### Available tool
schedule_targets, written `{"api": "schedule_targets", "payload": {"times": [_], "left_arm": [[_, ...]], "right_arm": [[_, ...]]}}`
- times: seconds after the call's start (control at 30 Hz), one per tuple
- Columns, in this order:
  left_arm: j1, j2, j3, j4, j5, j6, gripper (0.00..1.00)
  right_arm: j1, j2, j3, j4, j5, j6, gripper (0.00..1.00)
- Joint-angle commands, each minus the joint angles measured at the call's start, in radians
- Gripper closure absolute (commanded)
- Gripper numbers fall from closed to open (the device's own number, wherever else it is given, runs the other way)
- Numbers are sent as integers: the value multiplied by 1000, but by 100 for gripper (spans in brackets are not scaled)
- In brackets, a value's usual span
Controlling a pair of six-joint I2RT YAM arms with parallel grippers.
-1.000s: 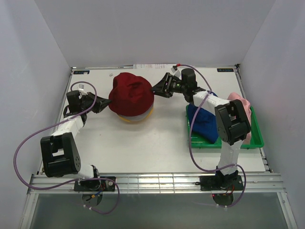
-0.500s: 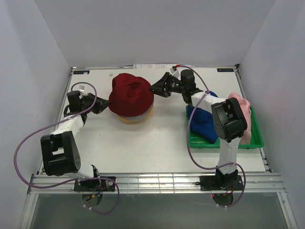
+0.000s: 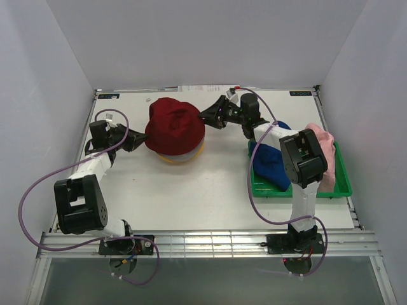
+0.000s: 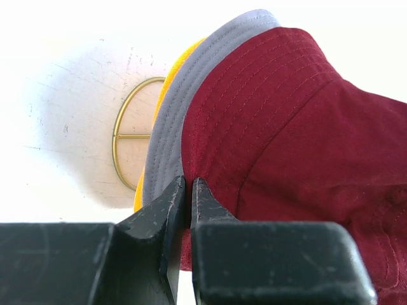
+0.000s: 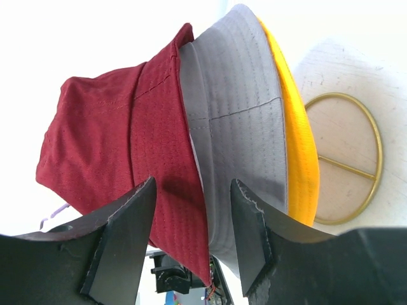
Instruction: Stack the hats
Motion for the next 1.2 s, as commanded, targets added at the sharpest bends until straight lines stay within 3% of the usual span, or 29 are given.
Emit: {"api": "schedule_targets", "payload": {"times": [0.0,0.47,0.73,0.87,1.17], "left_arm": [[11,-5,27,-26,-35,24,100],[11,2,47,-58,-31,30,100],[11,4,44,-64,-36,33,100],[11,4,38,-64,-42,33,100],[12,21,18,-61,-61,44,100]], "right_arm": [[5,17,44,71,-16,21,44],[20,74,111,68,-22,44,48],[19,67,102,18,-4,18,82],[14,62,69,4,2,1,88],[-9,63,-22,-64,13,-66,92]]}}
